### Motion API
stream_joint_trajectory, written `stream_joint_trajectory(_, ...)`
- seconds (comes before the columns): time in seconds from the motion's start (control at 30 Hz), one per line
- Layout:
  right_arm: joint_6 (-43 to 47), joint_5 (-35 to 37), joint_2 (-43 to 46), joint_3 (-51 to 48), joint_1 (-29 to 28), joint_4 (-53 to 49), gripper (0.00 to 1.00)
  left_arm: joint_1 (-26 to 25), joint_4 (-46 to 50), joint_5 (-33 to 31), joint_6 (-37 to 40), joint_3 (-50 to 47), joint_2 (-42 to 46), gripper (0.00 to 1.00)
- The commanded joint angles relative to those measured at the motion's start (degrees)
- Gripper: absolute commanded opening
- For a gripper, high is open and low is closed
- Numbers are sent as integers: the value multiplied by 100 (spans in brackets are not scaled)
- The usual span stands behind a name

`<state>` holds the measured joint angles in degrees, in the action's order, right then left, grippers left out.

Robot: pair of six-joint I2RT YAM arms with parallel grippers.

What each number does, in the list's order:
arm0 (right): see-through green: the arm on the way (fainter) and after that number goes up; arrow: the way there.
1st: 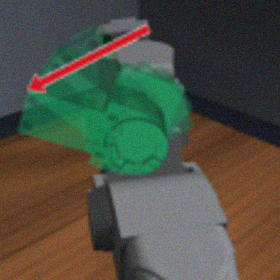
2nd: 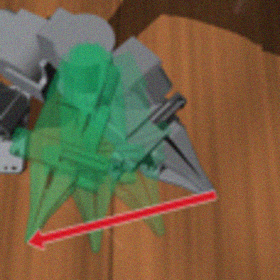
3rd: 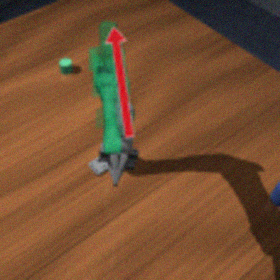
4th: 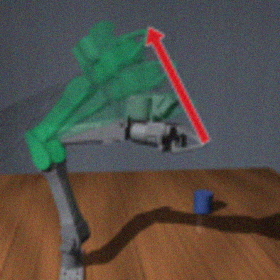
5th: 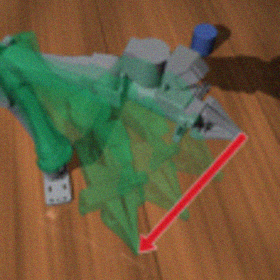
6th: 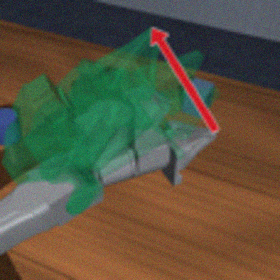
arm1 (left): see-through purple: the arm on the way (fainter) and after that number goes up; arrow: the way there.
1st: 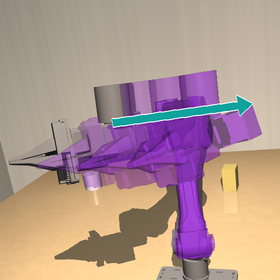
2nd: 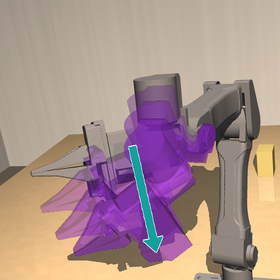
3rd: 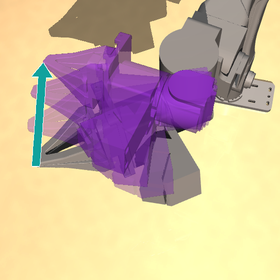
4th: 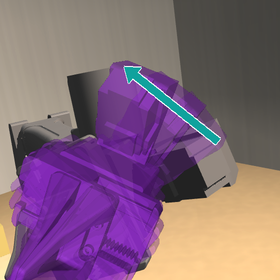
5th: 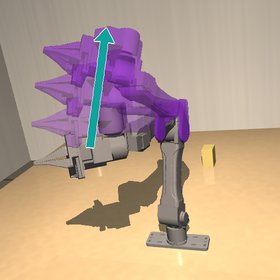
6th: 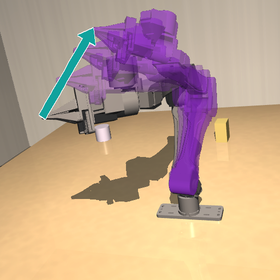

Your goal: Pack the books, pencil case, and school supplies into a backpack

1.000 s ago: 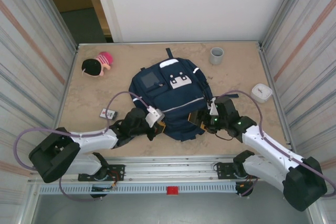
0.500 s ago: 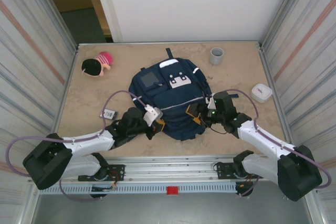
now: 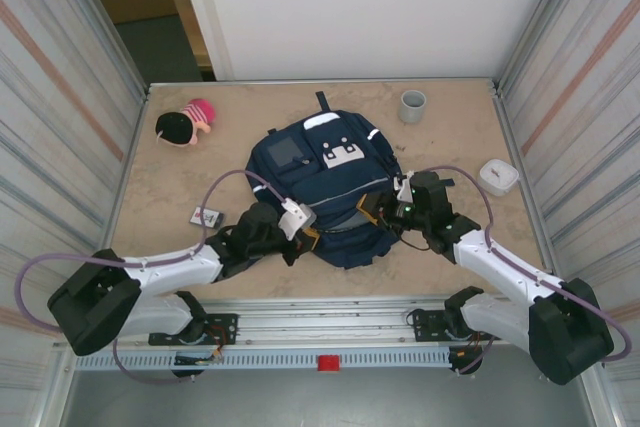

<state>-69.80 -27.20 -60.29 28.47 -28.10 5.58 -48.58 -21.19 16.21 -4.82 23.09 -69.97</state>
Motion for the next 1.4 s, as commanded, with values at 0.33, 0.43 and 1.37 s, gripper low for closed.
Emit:
stream_joint_trajectory(0.33, 977, -34, -41, 435, -133, -121, 15, -855, 102, -203, 45, 834, -432, 37)
stream_joint_trajectory(0.43, 1883, -328, 35, 728, 130, -756, 16, -858, 770, -246, 479, 957, -41, 55)
stream_joint_trajectory(1.37, 4294, -1968, -652, 2103, 872, -2374, 14, 630, 2056, 45, 4950, 2015, -696, 82)
